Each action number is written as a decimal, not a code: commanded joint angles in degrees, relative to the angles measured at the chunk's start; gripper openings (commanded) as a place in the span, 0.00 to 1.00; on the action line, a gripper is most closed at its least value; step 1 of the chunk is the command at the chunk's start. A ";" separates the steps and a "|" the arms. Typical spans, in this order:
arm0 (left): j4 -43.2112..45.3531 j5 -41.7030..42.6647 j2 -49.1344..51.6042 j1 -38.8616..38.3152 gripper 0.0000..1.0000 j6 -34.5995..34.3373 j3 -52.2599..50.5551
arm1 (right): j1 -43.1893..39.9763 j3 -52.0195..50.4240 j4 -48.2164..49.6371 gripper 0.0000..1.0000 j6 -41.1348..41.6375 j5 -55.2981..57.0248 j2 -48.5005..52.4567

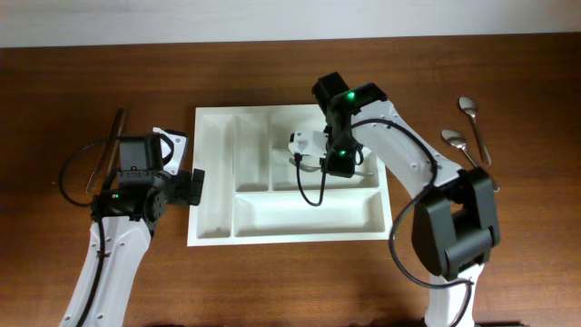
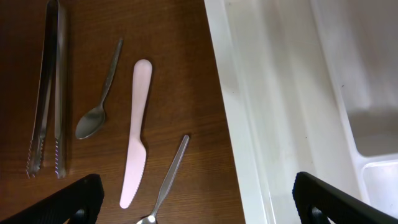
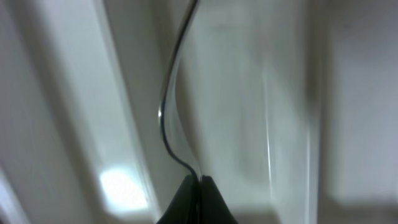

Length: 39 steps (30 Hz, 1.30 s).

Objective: Pack container
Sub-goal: 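Lower the fork into the middle-right compartment and release, then move the right gripper back and grasp the second fork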

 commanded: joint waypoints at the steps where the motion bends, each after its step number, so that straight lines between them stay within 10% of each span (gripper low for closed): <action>1: -0.07 -0.17 0.28 0.35 0.99 0.92 0.94 | 0.04 -0.04 1.53 0.04 -7.34 1.09 2.64; 6: -0.07 -0.17 0.28 0.35 0.99 0.92 0.94 | 0.09 -0.04 1.84 0.04 -7.26 0.68 4.42; 11: -0.07 -0.17 0.28 0.35 0.99 0.92 0.94 | -0.46 2.16 1.68 0.50 3.85 2.45 3.54; 19: -0.07 -0.17 0.28 0.35 0.99 0.92 0.94 | -9.31 6.95 2.62 0.44 23.76 5.42 -7.04; 27: -0.07 -0.17 0.28 0.35 0.99 0.92 0.94 | -29.62 5.62 3.52 0.61 42.49 -0.57 -10.19; 39: -0.09 -0.17 0.28 0.35 0.99 0.92 0.94 | -37.51 -14.62 5.33 0.54 45.42 2.86 -5.14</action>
